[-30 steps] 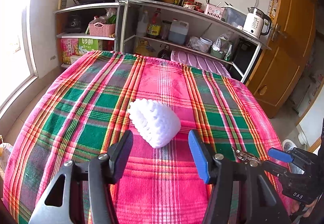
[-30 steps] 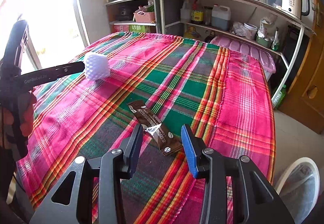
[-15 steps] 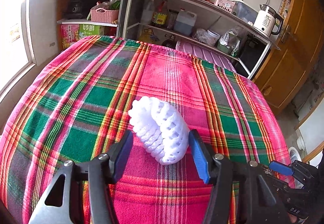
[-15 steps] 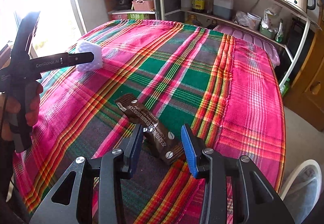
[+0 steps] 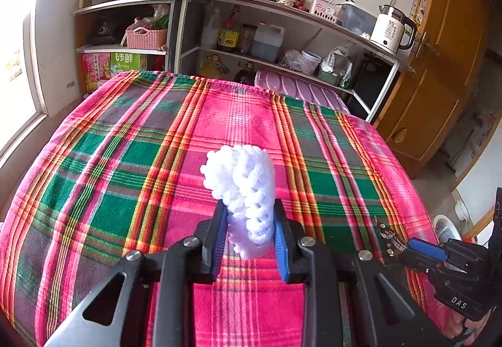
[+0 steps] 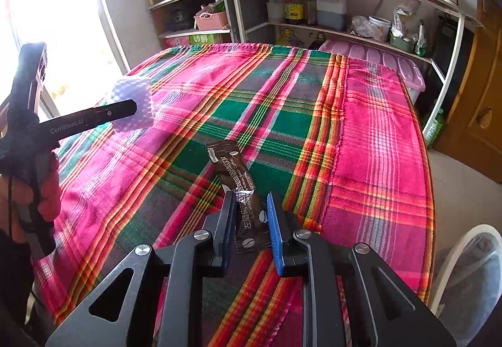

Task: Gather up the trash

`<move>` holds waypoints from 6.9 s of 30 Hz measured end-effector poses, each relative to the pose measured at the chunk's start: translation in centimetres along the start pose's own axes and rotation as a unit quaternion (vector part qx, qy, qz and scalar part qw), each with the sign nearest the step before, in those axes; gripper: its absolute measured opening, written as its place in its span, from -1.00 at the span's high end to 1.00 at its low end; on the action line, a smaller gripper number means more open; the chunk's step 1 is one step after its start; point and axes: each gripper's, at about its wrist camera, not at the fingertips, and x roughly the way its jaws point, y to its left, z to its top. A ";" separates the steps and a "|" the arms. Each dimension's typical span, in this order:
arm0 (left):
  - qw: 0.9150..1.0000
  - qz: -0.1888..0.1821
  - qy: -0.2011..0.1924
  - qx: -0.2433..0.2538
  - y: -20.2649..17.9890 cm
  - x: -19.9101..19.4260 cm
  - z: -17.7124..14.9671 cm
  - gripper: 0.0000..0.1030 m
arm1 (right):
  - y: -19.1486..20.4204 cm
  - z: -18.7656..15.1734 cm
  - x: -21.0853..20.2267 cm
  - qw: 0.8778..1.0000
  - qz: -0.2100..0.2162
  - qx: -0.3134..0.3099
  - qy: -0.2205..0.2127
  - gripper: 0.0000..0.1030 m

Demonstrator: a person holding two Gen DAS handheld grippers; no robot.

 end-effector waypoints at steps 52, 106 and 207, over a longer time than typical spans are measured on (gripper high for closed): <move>0.959 -0.215 0.050 0.176 -29.2 -1.3 -7.3 0.45 | -17.8 -13.0 -17.5 0.963 -0.120 0.221 -0.093 0.66; 0.953 -0.231 0.063 0.184 -30.0 -2.4 -9.1 0.07 | -15.6 -13.7 -18.9 0.957 -0.152 0.230 -0.096 0.34; 0.968 -0.162 -0.005 0.190 -21.8 -12.1 -16.4 -0.08 | -2.9 -20.1 -22.0 0.953 -0.224 0.161 -0.126 0.26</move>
